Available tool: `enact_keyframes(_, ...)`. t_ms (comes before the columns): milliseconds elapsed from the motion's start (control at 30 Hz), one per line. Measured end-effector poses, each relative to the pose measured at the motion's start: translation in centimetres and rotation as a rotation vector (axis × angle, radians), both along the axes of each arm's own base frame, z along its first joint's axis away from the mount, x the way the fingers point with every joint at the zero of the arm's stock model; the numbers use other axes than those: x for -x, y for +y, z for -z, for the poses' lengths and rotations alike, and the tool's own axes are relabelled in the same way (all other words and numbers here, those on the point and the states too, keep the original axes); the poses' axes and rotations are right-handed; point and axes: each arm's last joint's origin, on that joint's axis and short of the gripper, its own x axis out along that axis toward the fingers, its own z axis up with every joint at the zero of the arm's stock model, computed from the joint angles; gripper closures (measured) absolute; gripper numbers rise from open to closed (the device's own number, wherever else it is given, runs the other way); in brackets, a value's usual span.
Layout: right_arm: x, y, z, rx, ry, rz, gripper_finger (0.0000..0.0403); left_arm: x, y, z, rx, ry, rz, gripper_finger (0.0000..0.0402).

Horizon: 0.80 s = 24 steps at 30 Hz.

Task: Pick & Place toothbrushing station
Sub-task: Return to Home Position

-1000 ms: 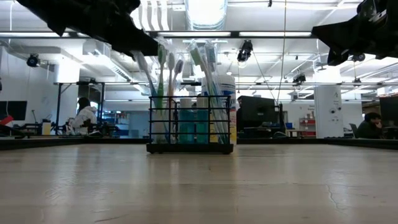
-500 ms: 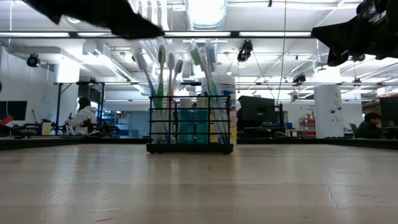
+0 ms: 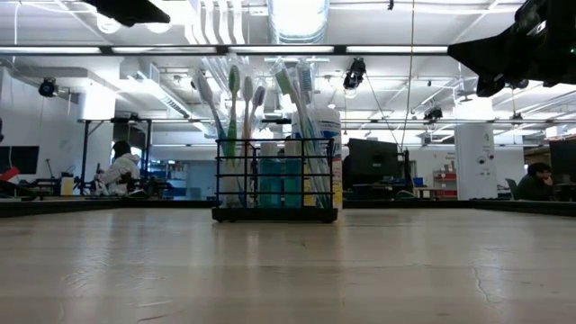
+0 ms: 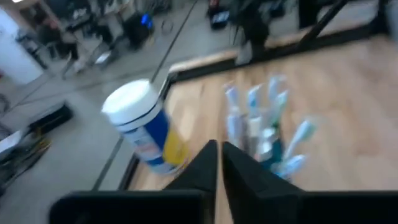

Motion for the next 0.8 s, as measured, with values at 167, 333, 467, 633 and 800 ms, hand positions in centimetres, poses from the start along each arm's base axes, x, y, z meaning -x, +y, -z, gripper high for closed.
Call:
enact_keyframes(167, -0.1, 0.0, 0.2, 0.010, 0.025, -0.015, 0.0394, 1.6, -0.5, 3.9, 0.058, -0.138, 0.147, 0.0390)
enact_keyframes(333, -0.1, 0.2, 0.3, -0.002, 0.030, -0.066, 0.0394, 2.4, -0.9, 7.9, 0.094, -0.342, 0.279, 0.0396)
enact_keyframes(467, -0.1, 0.2, 0.5, -0.024, 0.044, -0.070, 0.0394, 2.8, -0.9, 11.4, 0.150, -0.384, 0.279, 0.0398)
enact_keyframes(633, -0.2, 0.2, 0.8, -0.084, 0.074, -0.080, 0.0394, 2.6, -0.9, 15.1, 0.199, -0.342, 0.268, 0.0399)
enact_keyframes(800, -0.2, 0.2, 1.1, -0.103, 0.098, -0.073, 0.0394, 2.2, -0.7, 16.2, 0.166, -0.328, 0.223, 0.0400)
